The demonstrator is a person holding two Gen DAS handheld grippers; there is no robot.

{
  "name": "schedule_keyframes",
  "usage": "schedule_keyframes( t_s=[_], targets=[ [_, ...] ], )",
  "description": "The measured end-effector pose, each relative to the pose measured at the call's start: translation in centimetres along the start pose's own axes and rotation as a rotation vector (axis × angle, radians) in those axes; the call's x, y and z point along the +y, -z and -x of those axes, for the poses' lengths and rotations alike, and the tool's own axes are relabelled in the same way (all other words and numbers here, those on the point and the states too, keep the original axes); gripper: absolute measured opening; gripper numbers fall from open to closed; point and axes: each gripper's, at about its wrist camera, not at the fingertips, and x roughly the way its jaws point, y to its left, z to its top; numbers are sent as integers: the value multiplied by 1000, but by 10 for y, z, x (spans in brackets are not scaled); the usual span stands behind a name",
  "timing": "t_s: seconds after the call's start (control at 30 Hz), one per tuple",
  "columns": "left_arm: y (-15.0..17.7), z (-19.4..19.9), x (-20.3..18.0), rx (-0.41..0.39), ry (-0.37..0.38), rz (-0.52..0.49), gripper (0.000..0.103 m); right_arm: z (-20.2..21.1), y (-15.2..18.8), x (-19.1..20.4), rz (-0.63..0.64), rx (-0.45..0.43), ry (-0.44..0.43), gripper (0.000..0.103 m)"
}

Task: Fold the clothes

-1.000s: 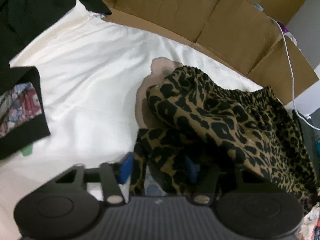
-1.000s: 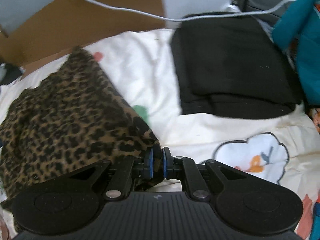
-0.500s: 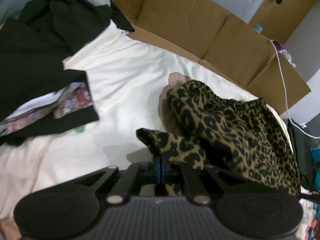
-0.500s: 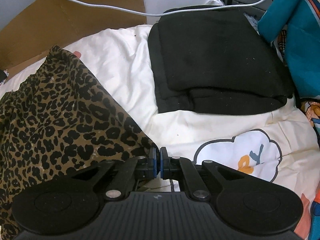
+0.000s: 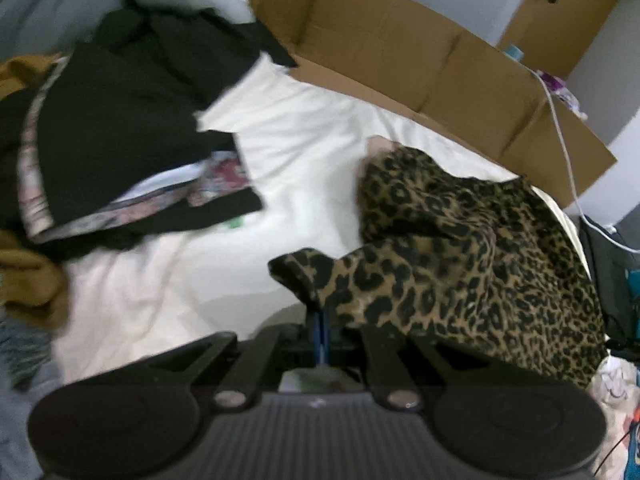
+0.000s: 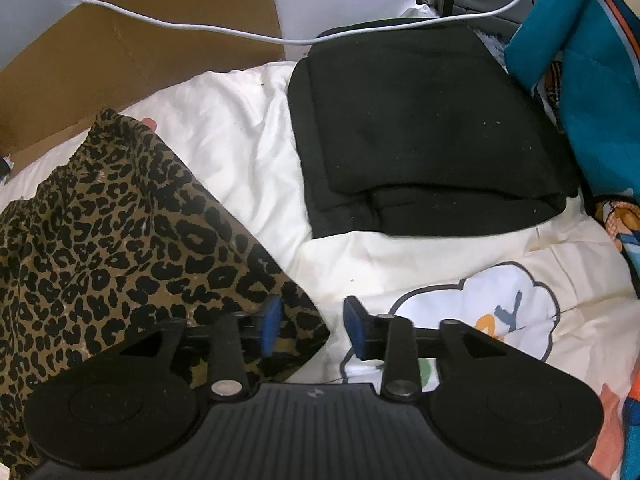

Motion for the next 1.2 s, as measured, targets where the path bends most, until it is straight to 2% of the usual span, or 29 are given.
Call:
schedule_keyframes(
  t_s=[0.1,0.17,0.27,0.33,0.4,0.5,0.6,0.73,0.8,0.9,0.97,1.03,1.07,1.2],
  targets=[
    [5,13,3,2,14,3,2,-3,2,1,0,-1,-23,46],
    [6,22,-2,-7,33,-15,2,-4,2,2,1,-5,-28,54],
    [5,31,-13,7,99,-61,2,-6,2,3,1,-10,-36,60],
    [10,26,-17,77,169,-85,2,-7,3,3,1,-13,-41,60],
    [19,16,-23,132,164,-136,2,-9,3,0,-9,-10,-16,60],
    [26,5,-23,198,153,-148,3,-10,2,-7,-24,-11,13,60],
    [20,12,-20,184,169,-118,13,-8,0,-12,-21,-14,19,60],
    [5,29,-17,144,212,-72,15,-5,-2,-16,-9,-22,22,60],
    [-4,35,-19,102,211,-77,19,-4,-2,-17,-13,-26,21,60],
    [-12,26,-15,67,123,-68,19,-4,-3,-15,-13,-28,23,60],
    [-11,12,-7,79,78,-36,19,-5,-2,-14,-14,-26,21,60],
    [-6,-4,1,103,39,-22,24,-7,-2,-13,-13,-20,8,60],
    [-3,-11,6,121,33,-9,29,-7,-2,-12,-12,-17,1,60],
    [11,-40,22,194,22,47,30,-14,-2,-10,-3,8,-39,60]
  ],
)
